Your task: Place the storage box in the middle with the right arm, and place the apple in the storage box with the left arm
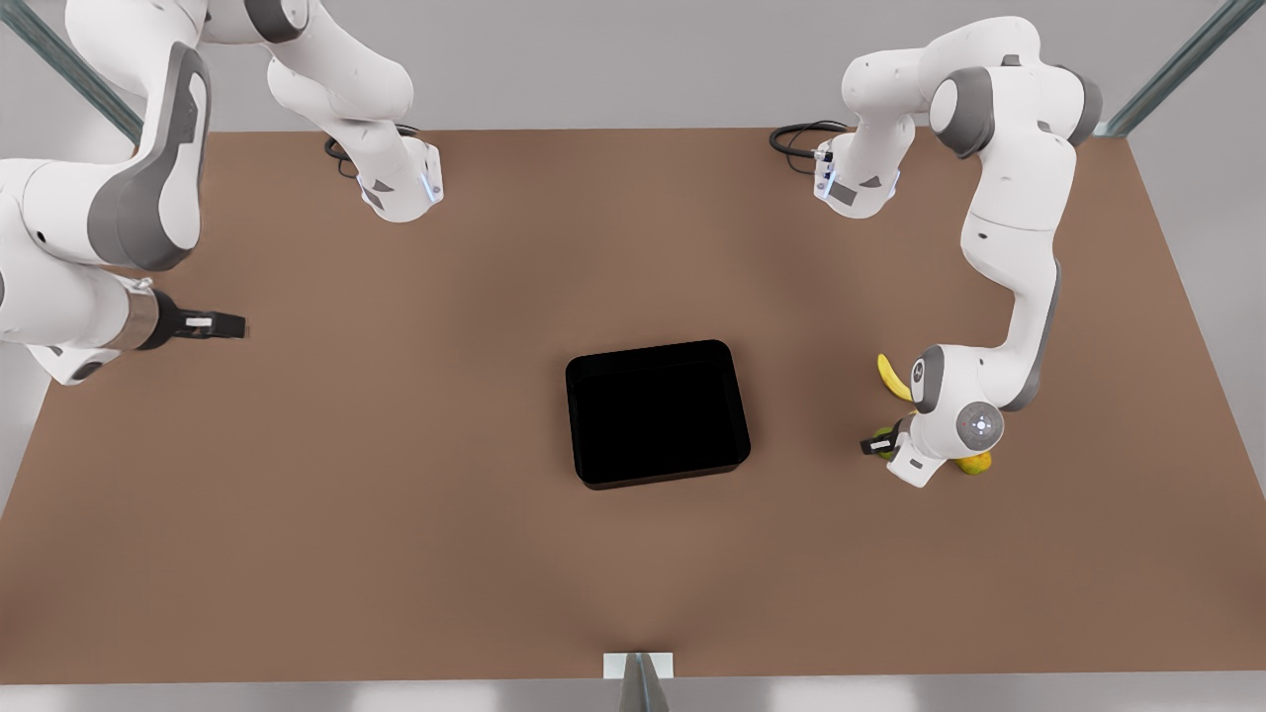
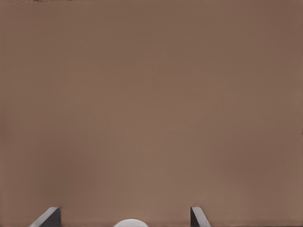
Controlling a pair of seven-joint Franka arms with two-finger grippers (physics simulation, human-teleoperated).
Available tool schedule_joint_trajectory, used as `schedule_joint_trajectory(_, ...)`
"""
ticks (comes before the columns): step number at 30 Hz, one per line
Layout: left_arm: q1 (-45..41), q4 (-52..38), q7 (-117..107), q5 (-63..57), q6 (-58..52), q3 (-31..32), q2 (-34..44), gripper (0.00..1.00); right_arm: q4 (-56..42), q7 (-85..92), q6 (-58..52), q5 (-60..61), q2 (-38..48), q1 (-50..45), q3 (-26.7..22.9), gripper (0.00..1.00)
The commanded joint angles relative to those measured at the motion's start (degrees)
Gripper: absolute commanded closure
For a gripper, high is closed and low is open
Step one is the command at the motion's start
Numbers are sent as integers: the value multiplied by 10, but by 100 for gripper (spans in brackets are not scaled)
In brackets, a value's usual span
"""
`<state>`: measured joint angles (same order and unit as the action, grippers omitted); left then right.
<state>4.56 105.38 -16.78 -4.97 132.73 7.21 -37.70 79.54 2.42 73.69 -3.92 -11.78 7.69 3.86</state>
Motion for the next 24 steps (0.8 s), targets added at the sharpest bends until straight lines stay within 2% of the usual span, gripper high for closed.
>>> schedule_joint_trajectory(1,0,0,3,15,1,0,0,27,1,1,0,0,0,-1,0,0)
schedule_joint_trajectory(10,-1,0,0,14,-2,0,4,30,-18,0,-30,-3,-1,-3,3,0)
schedule_joint_trajectory(12,-1,-3,-6,18,-14,1,26,30,-24,0,-29,-3,-4,-4,0,0)
schedule_joint_trajectory(14,-5,-118,-52,23,-186,13,36,30,-24,-1,-29,-4,-5,-6,0,0)
schedule_joint_trajectory(15,-7,-178,-65,66,-253,23,35,30,-24,-4,-21,-3,-14,-4,0,0)
schedule_joint_trajectory(17,-51,-236,-217,86,-286,47,29,30,-31,-5,-22,-5,-20,-3,0,0)
schedule_joint_trajectory(21,-199,-327,-504,172,-274,52,-3,29,-31,-4,-21,-1,-19,-3,1,0)
schedule_joint_trajectory(24,-274,-345,-644,192,-172,52,-25,29,-32,-4,-2,-6,-25,3,-1,0)
